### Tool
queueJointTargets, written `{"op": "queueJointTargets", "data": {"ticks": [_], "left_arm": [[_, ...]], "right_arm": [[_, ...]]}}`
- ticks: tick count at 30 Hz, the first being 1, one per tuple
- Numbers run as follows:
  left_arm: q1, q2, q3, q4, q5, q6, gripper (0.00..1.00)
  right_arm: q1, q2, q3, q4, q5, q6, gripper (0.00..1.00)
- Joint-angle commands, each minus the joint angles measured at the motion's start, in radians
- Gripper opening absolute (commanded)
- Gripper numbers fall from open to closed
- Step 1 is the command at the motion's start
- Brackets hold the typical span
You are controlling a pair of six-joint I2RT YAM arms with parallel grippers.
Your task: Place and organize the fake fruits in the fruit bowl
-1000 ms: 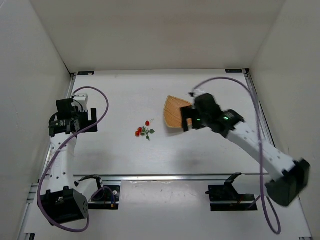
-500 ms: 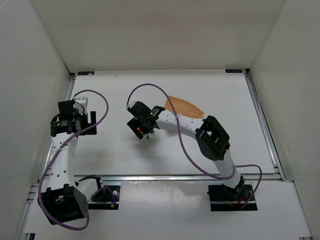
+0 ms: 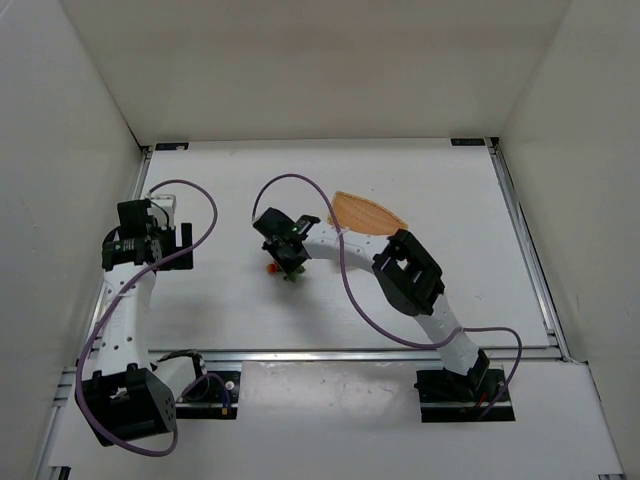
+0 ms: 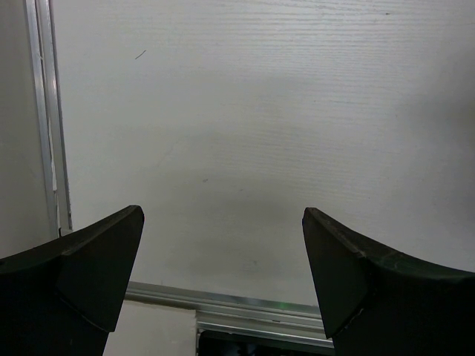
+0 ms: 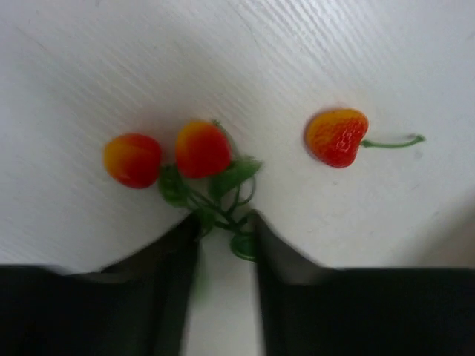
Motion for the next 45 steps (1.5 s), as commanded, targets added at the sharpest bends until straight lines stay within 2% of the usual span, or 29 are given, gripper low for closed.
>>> {"op": "queueJointTargets", "data": {"ticks": [1, 3, 4, 6, 11, 14, 18, 21, 22, 26, 30, 31, 34, 38, 42, 45], "left_arm": [[-0.001, -0.008, 0.016, 0.008, -0.006, -0.002, 1.0], [-0.001, -0.008, 0.016, 0.008, -0.006, -0.002, 1.0], [-0.001, -0.008, 0.016, -0.001, 0.004, -0.002, 1.0], [-0.001, -0.008, 0.016, -0.001, 0.015, -0.002, 1.0], [-0.01, 0.074, 0.066, -0.021, 0.067, 0.007, 1.0], [-0.07, 0.137, 0.147, -0.035, 0.078, 0.007, 1.0], [-0.218, 0.288, 0.267, -0.055, 0.025, 0.017, 1.0], [-0.314, 0.383, 0.345, -0.066, -0.006, 0.017, 1.0], [-0.379, 0.407, 0.377, -0.066, -0.025, 0.017, 1.0], [-0.521, 0.526, 0.448, -0.066, -0.036, 0.035, 1.0], [-0.627, 0.624, 0.513, -0.075, -0.059, 0.035, 1.0], [-0.644, 0.656, 0.525, -0.075, -0.059, 0.035, 1.0], [-0.69, 0.699, 0.559, -0.066, -0.059, 0.035, 1.0], [-0.725, 0.77, 0.58, -0.034, -0.028, 0.013, 1.0], [-0.756, 0.857, 0.621, -0.015, 0.021, 0.013, 1.0], [-0.765, 0.921, 0.66, -0.015, 0.041, 0.013, 0.94]], "right_arm": [[0.001, -0.002, -0.004, -0.02, -0.04, 0.018, 0.22], [0.001, -0.026, -0.019, -0.02, -0.093, 0.018, 0.04], [0.001, -0.055, -0.041, -0.02, -0.113, 0.018, 0.0], [0.001, -0.097, -0.07, 0.003, -0.123, 0.018, 0.0], [-0.025, -0.314, -0.206, 0.11, -0.207, 0.102, 0.0], [-0.07, -0.439, -0.3, 0.145, -0.207, 0.179, 0.0], [-0.169, -0.557, -0.358, 0.155, -0.184, 0.237, 0.0], [-0.261, -0.588, -0.39, 0.144, -0.163, 0.267, 0.0], [-0.285, -0.588, -0.391, 0.129, -0.138, 0.28, 0.0], [-0.381, -0.514, -0.325, 0.043, -0.112, 0.281, 0.0], [-0.464, -0.415, -0.283, 0.001, -0.112, 0.259, 0.15], [-0.473, -0.404, -0.283, 0.001, -0.125, 0.259, 0.38], [-0.486, -0.381, -0.269, -0.01, -0.136, 0.238, 0.78], [-0.506, -0.407, -0.268, -0.022, -0.126, 0.238, 0.85], [-0.538, -0.503, -0.338, -0.022, -0.104, 0.259, 0.85], [-0.559, -0.577, -0.394, -0.011, -0.095, 0.277, 0.85]]}}
